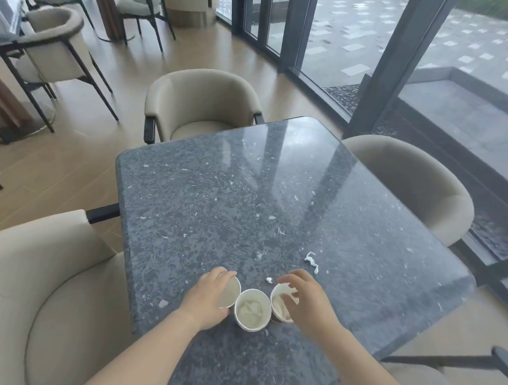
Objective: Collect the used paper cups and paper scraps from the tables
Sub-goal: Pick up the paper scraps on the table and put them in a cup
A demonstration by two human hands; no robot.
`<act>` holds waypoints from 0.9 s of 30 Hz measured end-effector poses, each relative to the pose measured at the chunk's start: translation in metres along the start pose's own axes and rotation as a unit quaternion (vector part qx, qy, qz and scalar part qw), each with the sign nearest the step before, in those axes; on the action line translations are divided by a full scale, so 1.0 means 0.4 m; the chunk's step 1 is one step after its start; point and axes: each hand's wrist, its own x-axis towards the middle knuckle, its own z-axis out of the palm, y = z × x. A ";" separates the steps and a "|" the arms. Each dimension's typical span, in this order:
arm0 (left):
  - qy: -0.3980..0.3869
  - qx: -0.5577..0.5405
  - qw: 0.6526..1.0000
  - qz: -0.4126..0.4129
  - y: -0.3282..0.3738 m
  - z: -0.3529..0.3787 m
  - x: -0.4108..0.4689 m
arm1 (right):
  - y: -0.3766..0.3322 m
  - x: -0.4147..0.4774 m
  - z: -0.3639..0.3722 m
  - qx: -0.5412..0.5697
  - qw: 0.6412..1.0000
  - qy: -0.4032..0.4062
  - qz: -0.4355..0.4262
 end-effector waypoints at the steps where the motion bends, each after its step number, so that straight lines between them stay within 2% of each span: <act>1: -0.001 0.001 1.000 0.006 0.008 0.000 0.014 | 0.008 0.004 -0.008 0.002 1.000 0.006 0.002; 12: 0.003 0.021 0.999 0.029 0.046 -0.041 0.147 | 0.109 0.110 -0.057 -0.020 0.999 0.019 0.040; 16: 0.022 0.008 1.000 0.016 0.029 -0.073 0.158 | 0.120 0.148 -0.025 -0.027 0.999 -0.016 0.043; 22: -0.019 0.008 1.000 -0.005 -0.012 -0.076 0.147 | 0.126 0.209 0.026 -0.051 0.994 -0.093 0.029; 24: -0.017 -0.003 1.000 -0.023 -0.020 -0.075 0.146 | 0.136 0.232 0.025 -0.085 0.988 -0.131 0.013; 27: -0.008 -0.022 0.999 -0.038 -0.017 -0.075 0.154 | 0.145 0.271 0.013 -0.098 0.985 -0.145 0.003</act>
